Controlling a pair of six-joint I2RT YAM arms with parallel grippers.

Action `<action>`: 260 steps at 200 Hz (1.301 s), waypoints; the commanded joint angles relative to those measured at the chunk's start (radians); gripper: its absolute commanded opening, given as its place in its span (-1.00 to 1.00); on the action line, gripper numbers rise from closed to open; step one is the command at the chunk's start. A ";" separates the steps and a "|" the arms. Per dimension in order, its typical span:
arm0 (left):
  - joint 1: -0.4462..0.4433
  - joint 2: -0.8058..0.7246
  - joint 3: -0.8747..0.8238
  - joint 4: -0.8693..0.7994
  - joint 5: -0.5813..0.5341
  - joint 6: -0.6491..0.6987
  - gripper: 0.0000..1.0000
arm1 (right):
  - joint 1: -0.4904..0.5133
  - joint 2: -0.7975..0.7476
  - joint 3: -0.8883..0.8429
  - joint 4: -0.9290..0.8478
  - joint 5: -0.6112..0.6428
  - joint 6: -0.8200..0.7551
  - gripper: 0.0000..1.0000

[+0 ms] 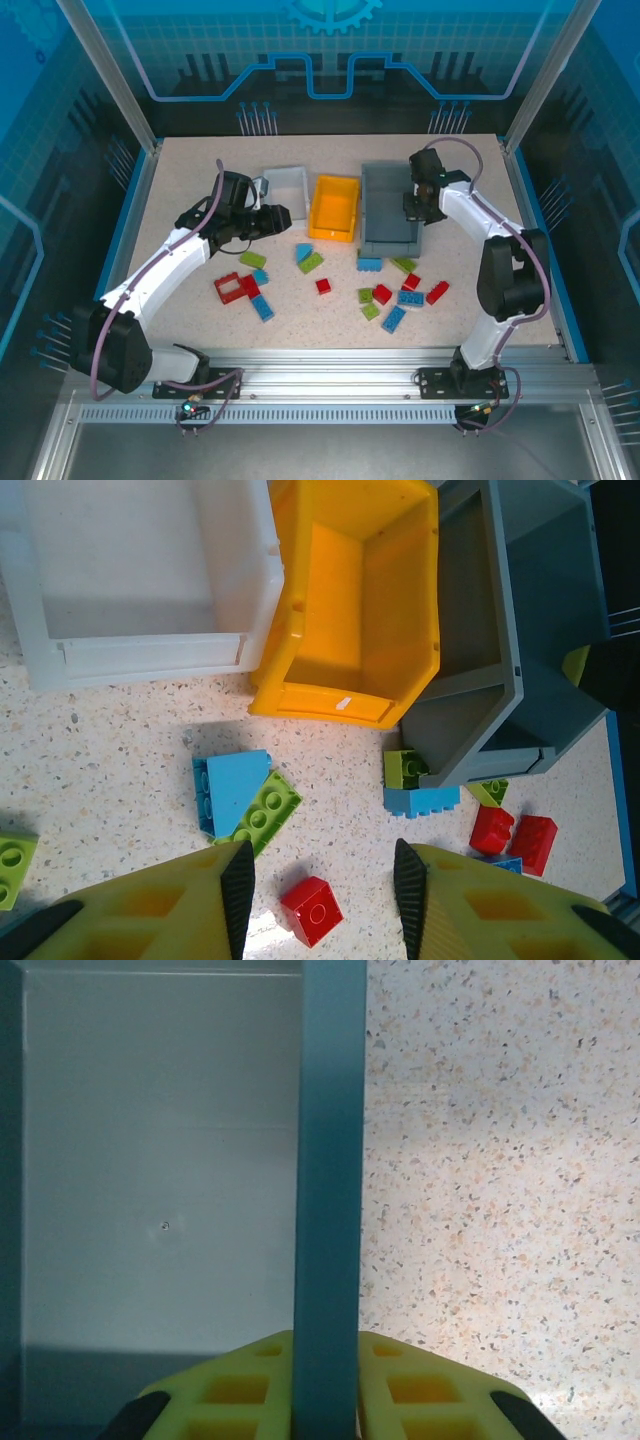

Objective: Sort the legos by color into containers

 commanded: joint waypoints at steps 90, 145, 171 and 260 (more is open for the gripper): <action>-0.057 -0.010 -0.010 0.022 0.021 -0.048 -0.11 | -0.099 0.212 0.246 0.010 -0.142 -0.083 -0.66; -0.067 -0.067 -0.011 -0.069 -0.050 -0.085 -0.09 | -0.079 0.116 0.228 0.016 -0.095 -0.084 0.07; -0.068 -0.115 0.006 -0.164 -0.119 -0.099 -0.09 | -0.055 0.019 0.231 -0.004 -0.046 -0.067 0.25; 0.014 -0.244 -0.034 -0.378 -0.259 -0.254 0.08 | 0.265 -0.512 -0.051 0.093 -0.132 0.002 0.36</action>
